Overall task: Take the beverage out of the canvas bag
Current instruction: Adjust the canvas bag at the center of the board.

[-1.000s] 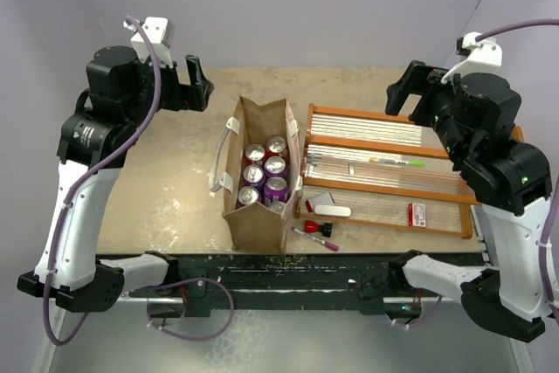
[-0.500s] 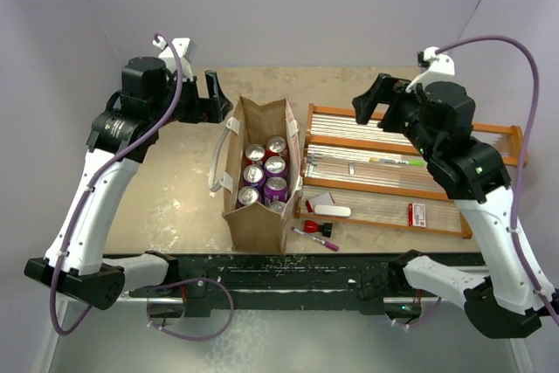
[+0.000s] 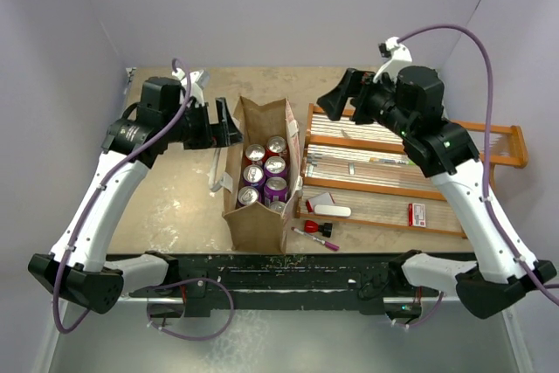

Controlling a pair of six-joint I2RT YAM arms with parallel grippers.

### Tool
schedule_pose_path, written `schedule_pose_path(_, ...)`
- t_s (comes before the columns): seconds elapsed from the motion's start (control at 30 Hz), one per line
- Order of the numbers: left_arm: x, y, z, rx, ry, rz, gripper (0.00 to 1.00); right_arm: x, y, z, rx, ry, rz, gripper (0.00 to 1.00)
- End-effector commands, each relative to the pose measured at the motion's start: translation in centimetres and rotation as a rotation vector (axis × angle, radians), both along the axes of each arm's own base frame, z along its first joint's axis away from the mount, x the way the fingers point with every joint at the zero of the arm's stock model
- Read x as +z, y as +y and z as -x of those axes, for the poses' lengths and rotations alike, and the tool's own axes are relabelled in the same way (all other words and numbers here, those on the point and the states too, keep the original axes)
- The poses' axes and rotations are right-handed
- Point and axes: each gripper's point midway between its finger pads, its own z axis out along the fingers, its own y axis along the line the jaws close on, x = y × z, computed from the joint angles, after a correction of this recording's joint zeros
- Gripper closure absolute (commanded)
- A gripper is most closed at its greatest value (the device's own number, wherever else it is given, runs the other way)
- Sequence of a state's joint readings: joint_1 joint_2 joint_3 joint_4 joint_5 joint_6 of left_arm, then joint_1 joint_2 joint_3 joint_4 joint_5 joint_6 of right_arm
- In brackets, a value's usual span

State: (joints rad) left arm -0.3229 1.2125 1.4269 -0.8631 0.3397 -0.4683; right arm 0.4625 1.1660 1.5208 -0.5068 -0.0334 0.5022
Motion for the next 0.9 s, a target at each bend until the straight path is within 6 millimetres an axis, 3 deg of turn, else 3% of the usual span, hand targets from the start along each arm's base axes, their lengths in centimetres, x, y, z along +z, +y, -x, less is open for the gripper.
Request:
schedule_pose_path(0.0,-0.4,-0.1,1.8,0.02,0.105,0.045,0.06,2.1,3.6,1.0,0.208,-0.011,-0.063,0.0)
schedule_pose_path(0.33,-3.9,-0.3,0.3,0.053,0.184,-0.001,0.46,3.0,8.9,4.3,0.423,0.003,-0.048,0.06)
schedule_pose_path(0.43,-4.5,-0.4,-0.6,0.053,0.178,-0.02,0.51,2.9,10.2,4.4,0.449,-0.009,0.003,0.07)
schedule_pose_path(0.63,-5.4,-0.3,-1.7,0.061,0.18,-0.051,0.77,2.2,10.2,2.6,0.415,-0.023,0.093,0.09)
schedule_pose_path(0.87,-4.8,1.0,-2.8,0.079,0.081,-0.125,1.0,1.0,9.1,-0.4,0.329,-0.096,0.236,0.07)
